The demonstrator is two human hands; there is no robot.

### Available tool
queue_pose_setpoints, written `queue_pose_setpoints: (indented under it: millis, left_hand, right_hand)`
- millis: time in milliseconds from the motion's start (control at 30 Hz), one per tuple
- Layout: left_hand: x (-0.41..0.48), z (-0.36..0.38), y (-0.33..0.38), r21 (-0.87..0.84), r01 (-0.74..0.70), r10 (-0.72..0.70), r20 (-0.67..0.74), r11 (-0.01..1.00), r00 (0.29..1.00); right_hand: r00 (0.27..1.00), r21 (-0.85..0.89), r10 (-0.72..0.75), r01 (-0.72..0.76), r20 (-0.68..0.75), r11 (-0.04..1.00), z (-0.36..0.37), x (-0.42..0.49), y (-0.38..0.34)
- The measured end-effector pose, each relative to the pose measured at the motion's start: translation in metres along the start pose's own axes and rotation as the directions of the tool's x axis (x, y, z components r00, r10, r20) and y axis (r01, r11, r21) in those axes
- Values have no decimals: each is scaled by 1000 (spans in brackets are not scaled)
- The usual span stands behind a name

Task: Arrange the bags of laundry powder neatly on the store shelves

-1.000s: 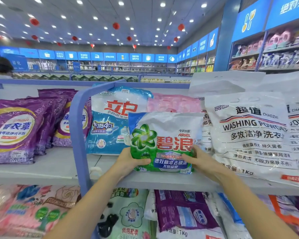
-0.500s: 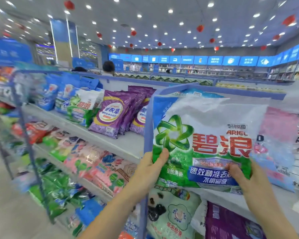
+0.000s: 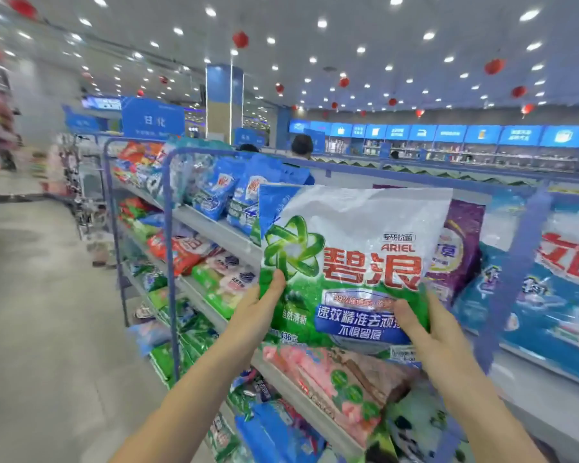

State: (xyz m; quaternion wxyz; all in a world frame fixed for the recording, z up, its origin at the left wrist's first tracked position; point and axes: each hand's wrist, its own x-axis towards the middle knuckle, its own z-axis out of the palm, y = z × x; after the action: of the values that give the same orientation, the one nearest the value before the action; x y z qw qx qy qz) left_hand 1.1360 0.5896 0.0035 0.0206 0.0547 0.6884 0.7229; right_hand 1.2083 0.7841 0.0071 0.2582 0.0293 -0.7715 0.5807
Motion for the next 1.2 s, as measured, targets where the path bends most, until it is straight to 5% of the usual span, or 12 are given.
queue_pose_setpoints:
  millis: [267,933,1067,1200]
  left_hand:
    - [141,-100,23,254,-121,95,115,960,989]
    - [401,-89,-4,63,-42,28,215,997,976]
    - [423,-89,-15,18,-34,24,401,999,916]
    - [436,-110,-17,134,-213,75,655,968,752]
  right_hand:
    - [999,52,19,-18,-26,998,129,100,16]
    - [974,-205,48,-95,-221,974,201,273,81]
    - [947,-283,28,-124,-320,951,219,272,93]
    - [905,-393,53,-235,-422,889,241,270,108]
